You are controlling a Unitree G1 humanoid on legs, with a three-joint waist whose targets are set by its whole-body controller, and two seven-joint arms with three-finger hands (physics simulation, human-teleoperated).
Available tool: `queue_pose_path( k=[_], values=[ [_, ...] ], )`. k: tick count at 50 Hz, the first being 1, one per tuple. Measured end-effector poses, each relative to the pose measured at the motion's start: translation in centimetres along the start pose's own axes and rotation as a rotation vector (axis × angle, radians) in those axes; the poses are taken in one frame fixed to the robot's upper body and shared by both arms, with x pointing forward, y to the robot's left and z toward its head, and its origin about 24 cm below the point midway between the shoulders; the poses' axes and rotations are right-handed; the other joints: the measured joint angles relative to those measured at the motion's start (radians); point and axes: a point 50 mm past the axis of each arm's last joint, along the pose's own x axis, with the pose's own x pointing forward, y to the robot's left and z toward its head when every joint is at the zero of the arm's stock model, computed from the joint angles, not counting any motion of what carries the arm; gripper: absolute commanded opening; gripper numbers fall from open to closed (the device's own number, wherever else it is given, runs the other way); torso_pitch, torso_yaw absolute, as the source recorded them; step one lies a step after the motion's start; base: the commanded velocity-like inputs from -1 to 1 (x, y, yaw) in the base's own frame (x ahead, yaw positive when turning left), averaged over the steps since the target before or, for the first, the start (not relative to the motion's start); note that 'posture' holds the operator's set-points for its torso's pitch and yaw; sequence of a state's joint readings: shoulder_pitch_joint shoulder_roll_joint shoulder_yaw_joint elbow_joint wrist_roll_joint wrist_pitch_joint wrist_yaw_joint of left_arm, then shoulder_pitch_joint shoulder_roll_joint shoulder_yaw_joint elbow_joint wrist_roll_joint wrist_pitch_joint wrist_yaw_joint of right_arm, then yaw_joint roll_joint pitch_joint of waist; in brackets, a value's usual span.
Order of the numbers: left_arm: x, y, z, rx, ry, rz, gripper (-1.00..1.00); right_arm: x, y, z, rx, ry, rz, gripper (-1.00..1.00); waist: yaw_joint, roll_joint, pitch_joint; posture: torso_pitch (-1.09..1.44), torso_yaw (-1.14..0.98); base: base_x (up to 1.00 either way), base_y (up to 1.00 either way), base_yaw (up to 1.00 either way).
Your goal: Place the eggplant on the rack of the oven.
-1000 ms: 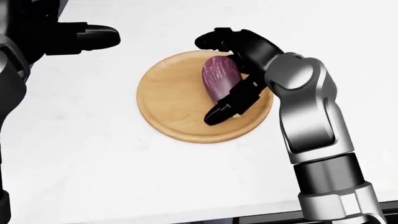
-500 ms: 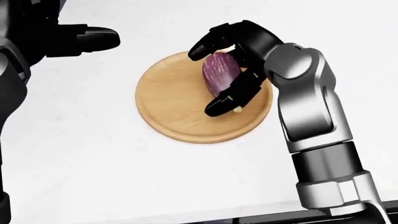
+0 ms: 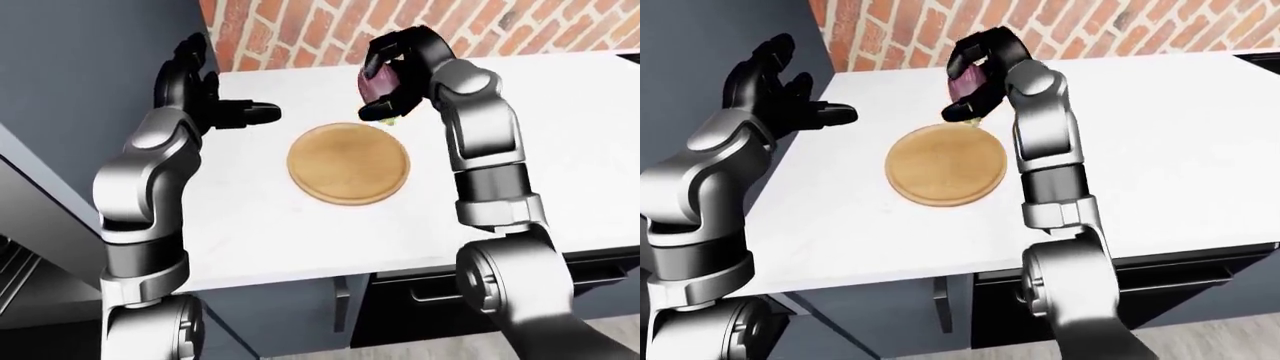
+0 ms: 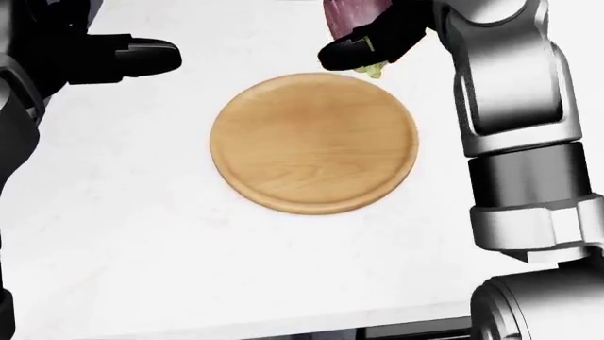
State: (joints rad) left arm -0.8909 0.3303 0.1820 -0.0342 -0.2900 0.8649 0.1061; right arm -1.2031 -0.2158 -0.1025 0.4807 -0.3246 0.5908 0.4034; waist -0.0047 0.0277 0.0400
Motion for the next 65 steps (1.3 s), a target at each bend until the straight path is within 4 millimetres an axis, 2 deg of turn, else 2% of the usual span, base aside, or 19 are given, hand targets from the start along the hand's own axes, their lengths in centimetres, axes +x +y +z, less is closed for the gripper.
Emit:
queue_pose_path(
  k=[8, 16, 29, 32, 35, 39, 41, 43, 47, 48, 51, 52, 54, 56, 57, 60, 61, 63, 65],
  values=[
    [0.1, -0.1, 0.3, 0.002, -0.006, -0.001, 1.00, -0.8, -2.5, 2.1, 0.116, -0.053, -0.153, -1.00, 0.002, -0.006, 0.000, 0.00, 0.00, 0.00, 0.00, 0.00],
    [0.1, -0.2, 0.4, 0.006, -0.004, -0.005, 1.00, -1.3, -3.3, 2.2, 0.263, -0.044, -0.199, -1.00, 0.006, -0.010, 0.005, 0.00, 0.00, 0.00, 0.00, 0.00],
    [0.5, -0.2, 0.7, 0.007, -0.005, -0.001, 1.00, -2.6, -3.9, 3.1, 0.286, -0.027, -0.241, -1.00, 0.008, -0.012, 0.009, 0.00, 0.00, -0.01, 0.00, 0.00],
    [0.6, -0.2, 0.6, 0.006, 0.004, 0.002, 1.00, -2.6, -3.9, 3.4, 0.294, -0.023, -0.243, -1.00, 0.005, -0.013, -0.018, 0.00, 0.00, -0.21, -0.02, 0.00],
    [0.4, 0.0, 1.0, 0.006, -0.015, 0.006, 1.00, -2.8, -3.8, 3.9, 0.308, -0.052, -0.244, -1.00, -0.002, -0.015, -0.032, 0.00, 0.00, -0.68, 0.00, 0.00],
    [0.4, -0.2, 0.9, 0.006, -0.016, 0.000, 1.00, -2.8, -3.9, 3.5, 0.317, -0.049, -0.250, -1.00, 0.001, -0.009, 0.000, 0.00, 0.00, 0.00, 0.00, 0.00],
    [0.4, -0.2, 0.9, 0.007, -0.011, -0.003, 1.00, -2.8, -3.9, 3.2, 0.322, -0.038, -0.255, -1.00, 0.002, -0.007, 0.006, 0.00, 0.00, -0.26, 0.00, 0.00],
    [0.3, -0.3, 1.1, 0.007, -0.021, -0.005, 1.00, -2.9, -4.0, 3.3, 0.316, -0.043, -0.261, -1.00, -0.002, -0.007, -0.019, 0.00, 0.00, -0.88, 0.00, 0.00],
    [0.4, -0.8, 0.6, 0.010, 0.000, -0.023, 1.00, -2.8, -3.9, 2.0, 0.324, -0.002, -0.266, -1.00, -0.015, -0.040, -0.009, 0.00, 0.00, -0.65, 0.00, 0.00],
    [0.5, -0.8, 0.4, 0.011, 0.008, -0.025, 1.00, -2.7, -3.8, 1.8, 0.326, 0.011, -0.265, -1.00, -0.013, -0.037, -0.007, 0.00, 0.00, 0.00, 0.00, 0.00],
    [0.6, -0.4, 0.7, 0.008, 0.002, -0.011, 1.00, -2.7, -3.6, 2.6, 0.321, -0.011, -0.253, -1.00, -0.011, 0.006, 0.045, 0.00, 0.00, -0.12, 0.00, 0.00],
    [0.5, -0.3, 0.9, 0.008, -0.007, -0.007, 1.00, -2.8, -3.6, 2.9, 0.317, -0.028, -0.250, -1.00, -0.008, 0.019, 0.036, 0.00, 0.00, -0.59, 0.00, 0.00],
    [0.4, -0.1, 1.3, 0.009, -0.028, 0.003, 1.00, -2.9, -3.5, 3.6, 0.310, -0.065, -0.246, -1.00, 0.008, 0.046, -0.006, 0.00, 0.00, -0.59, 0.00, 0.00],
    [0.4, 0.2, 1.0, 0.007, -0.022, 0.017, 1.00, -2.7, -3.0, 3.4, 0.310, -0.061, -0.226, -1.00, 0.021, 0.052, -0.025, 0.00, 0.00, -0.41, 0.00, 0.00],
    [0.4, 0.3, 0.9, 0.007, -0.013, 0.022, 1.00, -2.6, -2.8, 3.0, 0.312, -0.043, -0.216, -1.00, 0.022, 0.048, -0.029, 0.00, 0.00, 0.00, 0.00, 0.00],
    [0.5, 0.0, 0.8, 0.010, -0.003, 0.016, 1.00, -2.4, -2.8, 2.2, 0.318, 0.001, -0.214, -1.00, 0.018, 0.010, 0.007, 0.00, 0.00, -0.09, 0.00, 0.00],
    [0.5, 0.0, 0.9, 0.010, -0.005, 0.014, 1.00, -2.4, -2.9, 2.4, 0.317, 0.001, -0.216, -1.00, 0.016, 0.005, 0.006, 0.00, 0.00, -0.62, 0.00, 0.00],
    [0.5, 0.0, 1.0, 0.009, -0.011, 0.014, 1.00, -2.6, -3.0, 3.0, 0.315, -0.024, -0.219, -1.00, 0.008, 0.013, -0.024, 0.00, 0.00, -0.30, 0.00, 0.00],
    [0.5, -0.2, 1.0, 0.009, -0.012, 0.009, 1.00, -2.7, -3.0, 3.1, 0.318, -0.046, -0.224, -1.00, 0.012, -0.006, 0.000, 0.00, 0.00, 0.00, 0.00, 0.00]
  ],
)
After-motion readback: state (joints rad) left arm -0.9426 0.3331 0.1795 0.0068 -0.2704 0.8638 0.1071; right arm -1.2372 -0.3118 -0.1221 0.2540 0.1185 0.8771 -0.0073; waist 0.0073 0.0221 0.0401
